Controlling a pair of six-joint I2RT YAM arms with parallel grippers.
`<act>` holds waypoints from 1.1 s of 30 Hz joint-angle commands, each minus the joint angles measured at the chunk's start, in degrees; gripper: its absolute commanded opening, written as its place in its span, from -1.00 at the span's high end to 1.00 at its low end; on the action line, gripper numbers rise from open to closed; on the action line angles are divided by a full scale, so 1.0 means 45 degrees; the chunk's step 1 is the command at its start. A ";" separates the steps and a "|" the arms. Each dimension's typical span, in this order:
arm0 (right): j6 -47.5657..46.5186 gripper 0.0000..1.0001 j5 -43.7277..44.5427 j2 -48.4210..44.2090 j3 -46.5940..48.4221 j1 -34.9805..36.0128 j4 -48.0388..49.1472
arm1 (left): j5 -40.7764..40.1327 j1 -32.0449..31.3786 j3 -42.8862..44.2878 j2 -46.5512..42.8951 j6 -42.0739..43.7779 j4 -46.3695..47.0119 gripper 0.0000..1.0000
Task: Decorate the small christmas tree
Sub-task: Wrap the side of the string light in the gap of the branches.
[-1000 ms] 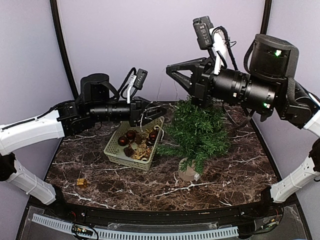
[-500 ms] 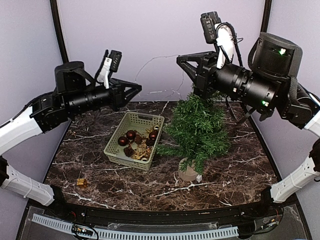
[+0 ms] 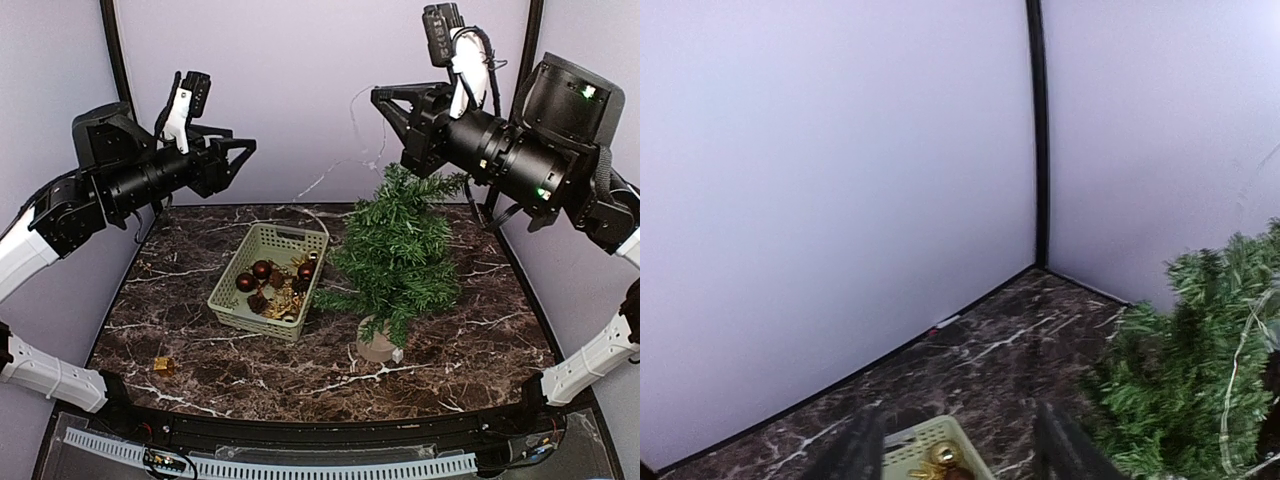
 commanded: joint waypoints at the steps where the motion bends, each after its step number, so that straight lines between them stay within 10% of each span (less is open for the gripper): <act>1: -0.0437 1.00 -0.0021 -0.0327 0.0417 0.0129 0.0931 | 0.4864 0.0021 -0.0518 -0.0106 -0.0670 0.1275 -0.31; 7: -0.0261 1.00 -0.0954 -0.0740 -0.0315 0.0139 0.1289 | 0.8370 0.0021 -0.1342 0.0016 -0.3036 0.3136 -0.84; 20: 0.0230 1.00 -0.2820 -0.1269 -0.1572 0.0130 0.1883 | 1.0317 0.0022 -0.1155 0.1708 -0.4218 0.3682 -0.98; 23: 0.0234 1.00 -0.2865 -0.1230 -0.1644 0.0109 0.1966 | 1.0501 0.0026 -0.1293 0.1776 -0.4231 0.3762 -0.85; 28: 0.0194 1.00 -0.2767 -0.1199 -0.1789 0.0132 0.2238 | 1.0987 0.0021 -0.1580 0.1890 -0.4270 0.3902 -0.09; 33: 0.0099 1.00 -0.1651 -0.1214 -0.1821 0.0131 0.2494 | 1.0473 0.0021 -0.2231 0.1403 -0.4080 0.3790 0.13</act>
